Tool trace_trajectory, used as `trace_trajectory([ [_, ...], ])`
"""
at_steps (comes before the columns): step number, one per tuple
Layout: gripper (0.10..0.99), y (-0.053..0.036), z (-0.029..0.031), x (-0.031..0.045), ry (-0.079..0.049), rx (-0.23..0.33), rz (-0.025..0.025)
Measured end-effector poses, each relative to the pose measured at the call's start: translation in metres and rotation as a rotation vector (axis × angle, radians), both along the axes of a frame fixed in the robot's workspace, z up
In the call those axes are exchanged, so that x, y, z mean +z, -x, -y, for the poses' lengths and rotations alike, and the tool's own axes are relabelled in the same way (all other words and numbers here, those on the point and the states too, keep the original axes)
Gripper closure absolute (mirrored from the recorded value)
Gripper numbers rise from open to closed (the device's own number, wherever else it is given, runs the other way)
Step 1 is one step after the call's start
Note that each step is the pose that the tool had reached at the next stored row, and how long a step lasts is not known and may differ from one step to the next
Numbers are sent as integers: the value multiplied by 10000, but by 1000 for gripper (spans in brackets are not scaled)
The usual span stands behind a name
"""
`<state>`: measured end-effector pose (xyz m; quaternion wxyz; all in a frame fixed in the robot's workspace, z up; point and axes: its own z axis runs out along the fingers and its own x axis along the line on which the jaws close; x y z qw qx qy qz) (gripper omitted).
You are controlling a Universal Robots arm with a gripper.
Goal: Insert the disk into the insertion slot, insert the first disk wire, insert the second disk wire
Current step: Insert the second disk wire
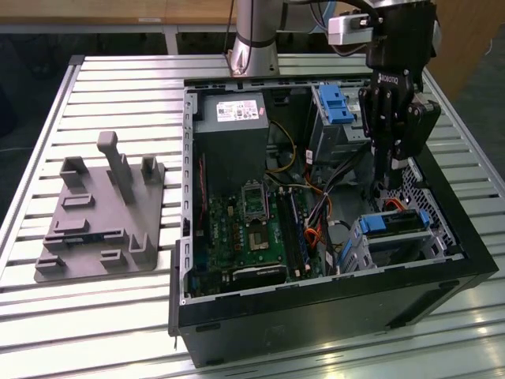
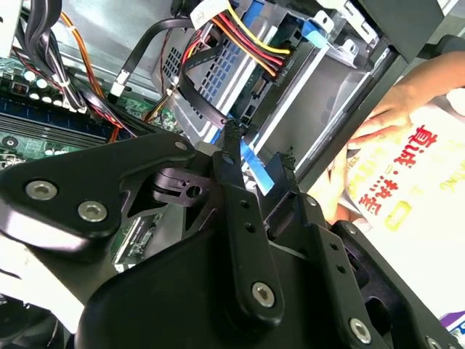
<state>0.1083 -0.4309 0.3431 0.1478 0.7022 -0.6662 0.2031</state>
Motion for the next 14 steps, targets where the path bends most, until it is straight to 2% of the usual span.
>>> trace_trajectory([
  [6,714,0,0,-16,0,44,0],
  [9,733,0,0,-23,0,55,0],
  [10,800,0,-1,-25,0,59,0],
  [14,800,0,-4,-34,-1,80,1],
])
